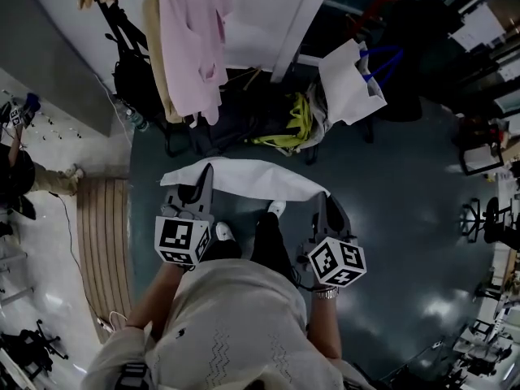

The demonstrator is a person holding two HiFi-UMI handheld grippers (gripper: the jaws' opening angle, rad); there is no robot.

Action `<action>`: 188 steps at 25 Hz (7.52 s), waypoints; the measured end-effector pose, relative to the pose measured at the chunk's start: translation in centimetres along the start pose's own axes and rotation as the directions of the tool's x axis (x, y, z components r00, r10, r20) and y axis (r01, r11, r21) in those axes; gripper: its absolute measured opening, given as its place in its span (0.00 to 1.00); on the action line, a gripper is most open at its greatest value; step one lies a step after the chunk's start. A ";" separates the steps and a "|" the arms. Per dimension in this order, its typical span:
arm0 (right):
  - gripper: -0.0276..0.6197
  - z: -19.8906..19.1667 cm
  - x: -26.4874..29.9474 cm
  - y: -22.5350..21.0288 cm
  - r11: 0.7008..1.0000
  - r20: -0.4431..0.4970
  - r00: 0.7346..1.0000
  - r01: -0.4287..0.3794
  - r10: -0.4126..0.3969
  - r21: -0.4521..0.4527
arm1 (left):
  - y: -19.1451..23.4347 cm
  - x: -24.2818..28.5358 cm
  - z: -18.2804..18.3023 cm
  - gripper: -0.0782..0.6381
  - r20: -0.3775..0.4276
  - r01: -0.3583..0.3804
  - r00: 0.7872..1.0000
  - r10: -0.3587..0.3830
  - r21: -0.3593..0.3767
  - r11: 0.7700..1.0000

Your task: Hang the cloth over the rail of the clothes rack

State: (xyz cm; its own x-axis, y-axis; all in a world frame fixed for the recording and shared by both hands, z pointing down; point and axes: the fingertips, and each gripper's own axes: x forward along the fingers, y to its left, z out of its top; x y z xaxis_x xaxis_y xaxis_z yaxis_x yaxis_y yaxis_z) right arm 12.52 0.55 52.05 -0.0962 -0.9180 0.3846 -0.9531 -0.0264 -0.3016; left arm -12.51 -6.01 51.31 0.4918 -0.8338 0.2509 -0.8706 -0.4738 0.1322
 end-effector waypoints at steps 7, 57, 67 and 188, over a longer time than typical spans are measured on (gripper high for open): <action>0.08 2.7 5.1 -2.6 0.999 0.008 0.999 -0.045 0.045 -0.008 | 0.4 4.6 1.4 0.13 0.013 -0.045 0.999 0.044 0.012 0.999; 0.08 61.6 16.1 4.8 0.813 0.596 0.602 -0.167 0.532 -0.558 | 0.5 22.9 54.0 0.13 0.734 -0.303 0.670 -0.111 0.407 0.862; 0.08 71.6 16.2 7.3 0.817 0.665 0.547 -0.061 0.508 -0.573 | 0.8 23.9 64.2 0.13 0.763 -0.353 0.623 -0.172 0.471 0.808; 0.21 76.7 45.5 23.5 0.392 0.044 0.884 -0.162 0.466 -0.906 | 9.0 35.5 62.1 0.21 0.140 -0.148 0.988 0.072 0.680 0.718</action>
State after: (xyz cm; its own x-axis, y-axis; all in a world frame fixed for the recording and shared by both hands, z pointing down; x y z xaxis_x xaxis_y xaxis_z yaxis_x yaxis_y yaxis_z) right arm 7.77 -72.20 -4.41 -0.5169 -0.8408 0.1608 -0.6177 0.4964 0.6099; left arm -2.32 -57.50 1.87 0.4244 -0.8970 0.1232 -0.6922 -0.4092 -0.5945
